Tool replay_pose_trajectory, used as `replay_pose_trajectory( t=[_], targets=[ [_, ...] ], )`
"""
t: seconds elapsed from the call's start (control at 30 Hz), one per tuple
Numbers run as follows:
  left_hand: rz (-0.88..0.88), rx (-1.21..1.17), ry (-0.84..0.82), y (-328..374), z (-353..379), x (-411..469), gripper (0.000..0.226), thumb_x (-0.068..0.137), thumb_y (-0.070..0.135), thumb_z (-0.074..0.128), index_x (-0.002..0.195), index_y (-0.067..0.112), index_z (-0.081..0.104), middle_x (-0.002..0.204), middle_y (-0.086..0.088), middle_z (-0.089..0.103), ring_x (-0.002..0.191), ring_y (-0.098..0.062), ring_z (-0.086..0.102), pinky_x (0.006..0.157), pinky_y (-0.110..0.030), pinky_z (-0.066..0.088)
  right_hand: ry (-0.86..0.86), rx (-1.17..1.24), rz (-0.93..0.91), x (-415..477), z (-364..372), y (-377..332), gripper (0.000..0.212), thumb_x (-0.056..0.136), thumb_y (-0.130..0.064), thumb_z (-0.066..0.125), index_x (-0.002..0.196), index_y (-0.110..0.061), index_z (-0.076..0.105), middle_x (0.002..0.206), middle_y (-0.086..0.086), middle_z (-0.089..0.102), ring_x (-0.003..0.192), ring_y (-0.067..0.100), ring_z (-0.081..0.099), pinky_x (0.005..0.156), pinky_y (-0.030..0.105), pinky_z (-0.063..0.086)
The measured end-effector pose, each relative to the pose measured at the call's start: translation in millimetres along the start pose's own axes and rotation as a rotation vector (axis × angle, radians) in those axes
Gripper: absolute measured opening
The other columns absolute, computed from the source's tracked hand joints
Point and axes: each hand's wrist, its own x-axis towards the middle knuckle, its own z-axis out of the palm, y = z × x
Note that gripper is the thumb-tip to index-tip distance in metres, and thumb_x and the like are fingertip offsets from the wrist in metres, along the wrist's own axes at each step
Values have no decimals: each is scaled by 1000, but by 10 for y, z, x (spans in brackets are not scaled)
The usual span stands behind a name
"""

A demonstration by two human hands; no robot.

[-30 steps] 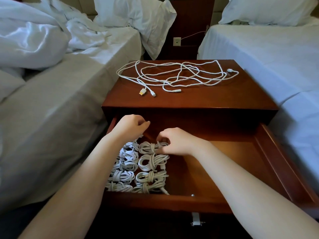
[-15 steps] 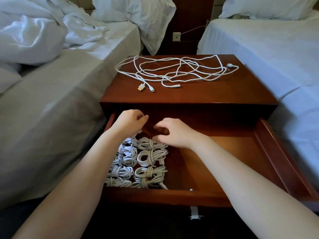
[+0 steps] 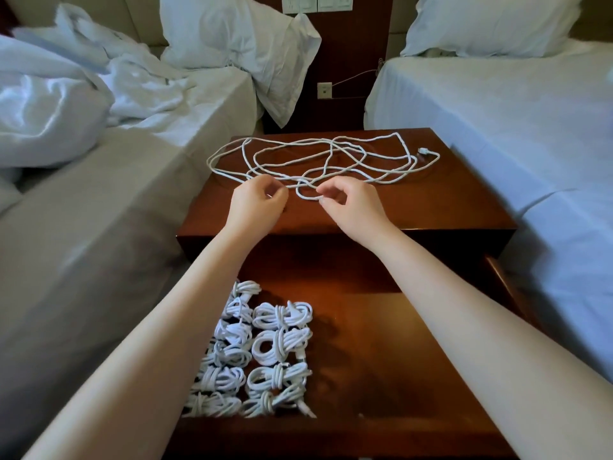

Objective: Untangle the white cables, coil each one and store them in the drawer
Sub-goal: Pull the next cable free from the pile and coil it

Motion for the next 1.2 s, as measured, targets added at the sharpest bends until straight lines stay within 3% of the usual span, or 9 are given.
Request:
replay_pose_trajectory(
  t=[0.07,0.2,0.3,0.4,0.63,0.73,0.93,1.1,1.2],
  targets=[
    [6,14,-32,-13,99,128,9,90,20,56,90,18,64,77,9,59,69,-4,52,54,-7,33,-4,-60,11,114,20,120,19,92,-15,61,109,-16,69,108,-4,64,93,8,57,80,19,47],
    [-8,103,-65,-118,301,365,22,89,18,55,107,13,67,110,-4,63,103,-20,57,80,-26,41,7,-193,10,334,73,304,21,91,-16,61,111,-16,68,116,-1,61,113,15,51,91,24,42],
    [8,192,-98,-182,411,490,25,89,22,55,111,15,66,119,-5,62,114,-24,53,94,-40,45,-12,-238,-16,445,151,348,23,89,-21,65,112,-16,68,119,0,61,119,18,46,93,25,36],
    [42,267,-100,-299,472,543,26,89,24,56,112,17,66,122,-2,61,119,-24,49,97,-41,41,-71,-292,-79,497,253,353,29,86,-29,69,112,-16,69,117,1,62,119,21,45,98,30,37],
    [98,255,-123,-434,492,709,17,88,19,59,102,19,69,115,-1,64,113,-21,53,93,-40,46,-134,-337,-76,508,261,379,6,96,-18,55,93,-18,61,106,-1,62,102,16,50,89,33,47],
    [121,243,-104,-457,515,712,16,87,19,62,101,19,70,113,-1,65,111,-21,54,92,-42,47,-142,-262,-59,503,251,395,9,95,-16,54,87,-20,56,99,-3,61,95,13,48,84,32,48],
    [136,229,-59,-422,512,675,7,86,22,63,91,17,63,101,0,64,102,-20,55,86,-38,47,8,-213,-71,564,298,470,15,91,-22,62,104,-16,64,105,-4,55,102,11,45,81,21,39],
    [85,135,-53,-404,488,652,7,85,16,61,89,19,56,88,5,62,88,-17,58,81,-35,48,0,-442,-85,658,384,460,19,93,-34,59,101,-18,63,109,-1,59,107,20,49,82,34,45],
    [141,113,-13,-424,477,634,12,82,9,63,87,17,55,89,3,60,89,-19,57,78,-32,47,1,-499,-48,649,363,459,19,99,-29,50,103,-16,63,107,0,62,106,21,51,82,34,45]
  ],
)
